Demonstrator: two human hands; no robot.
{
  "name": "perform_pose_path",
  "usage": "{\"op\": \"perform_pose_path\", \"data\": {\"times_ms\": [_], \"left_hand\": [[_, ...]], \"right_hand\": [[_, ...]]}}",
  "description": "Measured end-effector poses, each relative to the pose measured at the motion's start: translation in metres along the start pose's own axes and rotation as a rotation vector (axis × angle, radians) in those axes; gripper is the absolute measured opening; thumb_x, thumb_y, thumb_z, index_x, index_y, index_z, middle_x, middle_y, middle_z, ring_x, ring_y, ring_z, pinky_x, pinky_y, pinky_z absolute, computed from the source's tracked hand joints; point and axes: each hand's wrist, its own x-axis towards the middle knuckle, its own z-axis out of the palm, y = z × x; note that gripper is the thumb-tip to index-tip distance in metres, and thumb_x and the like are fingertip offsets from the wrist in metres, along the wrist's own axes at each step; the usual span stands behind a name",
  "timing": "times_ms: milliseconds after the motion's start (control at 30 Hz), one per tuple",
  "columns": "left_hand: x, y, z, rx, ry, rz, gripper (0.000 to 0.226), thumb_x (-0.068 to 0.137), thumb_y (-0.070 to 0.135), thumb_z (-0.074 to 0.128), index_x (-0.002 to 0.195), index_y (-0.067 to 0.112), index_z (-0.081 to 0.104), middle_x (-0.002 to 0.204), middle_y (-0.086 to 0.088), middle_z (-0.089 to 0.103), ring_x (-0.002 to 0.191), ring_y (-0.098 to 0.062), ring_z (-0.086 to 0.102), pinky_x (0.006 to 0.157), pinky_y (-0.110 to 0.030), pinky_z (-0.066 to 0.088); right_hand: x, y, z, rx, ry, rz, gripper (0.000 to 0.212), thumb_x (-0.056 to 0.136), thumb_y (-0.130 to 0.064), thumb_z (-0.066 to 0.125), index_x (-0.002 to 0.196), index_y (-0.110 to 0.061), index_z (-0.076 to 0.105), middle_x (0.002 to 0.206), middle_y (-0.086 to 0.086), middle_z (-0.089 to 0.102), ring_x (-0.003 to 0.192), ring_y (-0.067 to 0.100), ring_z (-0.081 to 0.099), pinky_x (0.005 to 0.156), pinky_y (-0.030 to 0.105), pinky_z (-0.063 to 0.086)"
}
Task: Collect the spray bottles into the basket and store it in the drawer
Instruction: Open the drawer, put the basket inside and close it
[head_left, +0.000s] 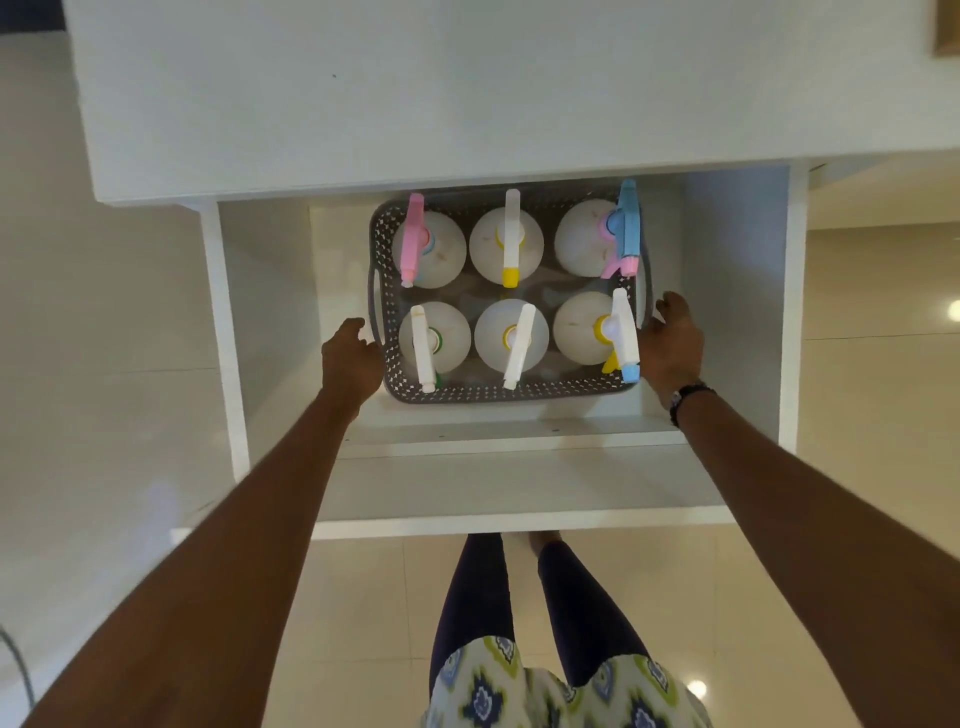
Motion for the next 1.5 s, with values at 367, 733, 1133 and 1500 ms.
{"op": "perform_pose_path", "data": {"times_ms": [367, 733, 1133, 1500], "left_hand": [[-0.157, -0.006, -0.005, 0.322, 0.198, 0.439, 0.051, 0.095, 0.018, 0.049, 0.143, 0.009, 0.033, 0.156, -0.009, 0.026, 0.145, -0.026, 0.021, 0.117, -0.043, 0.022], [-0.195, -0.044, 0.034, 0.583, 0.032, 0.486, 0.056, 0.098, 0.045, 0.013, 0.148, 0.023, 0.021, 0.159, -0.005, 0.014, 0.147, -0.029, 0.009, 0.118, -0.047, 0.009], [-0.178, -0.026, 0.025, 0.583, 0.076, 0.526, 0.059, 0.098, 0.047, 0.007, 0.146, 0.02, 0.028, 0.156, -0.011, 0.024, 0.145, -0.034, 0.017, 0.116, -0.053, 0.017], [-0.149, -0.01, 0.013, 0.555, 0.168, 0.575, 0.056, 0.097, 0.046, 0.018, 0.147, 0.022, 0.025, 0.158, -0.009, 0.019, 0.147, -0.031, 0.011, 0.118, -0.05, 0.009]], "right_hand": [[-0.135, -0.01, -0.041, 0.018, 0.274, -0.256, 0.035, 0.099, -0.008, 0.042, 0.134, -0.009, 0.046, 0.137, 0.009, 0.053, 0.128, 0.02, 0.046, 0.106, 0.024, 0.034], [-0.165, 0.015, -0.017, -0.635, 0.0, -0.656, 0.05, 0.099, -0.035, 0.025, 0.144, -0.017, 0.036, 0.154, 0.005, 0.035, 0.144, 0.023, 0.026, 0.117, 0.044, 0.022], [-0.148, -0.002, -0.013, -0.646, 0.065, -0.709, 0.05, 0.097, -0.027, 0.028, 0.146, -0.018, 0.032, 0.156, 0.005, 0.031, 0.145, 0.024, 0.024, 0.118, 0.044, 0.019], [-0.125, -0.031, -0.01, -0.561, 0.165, -0.801, 0.049, 0.095, -0.022, 0.035, 0.144, -0.019, 0.034, 0.155, 0.004, 0.033, 0.145, 0.023, 0.027, 0.118, 0.043, 0.02]]}}
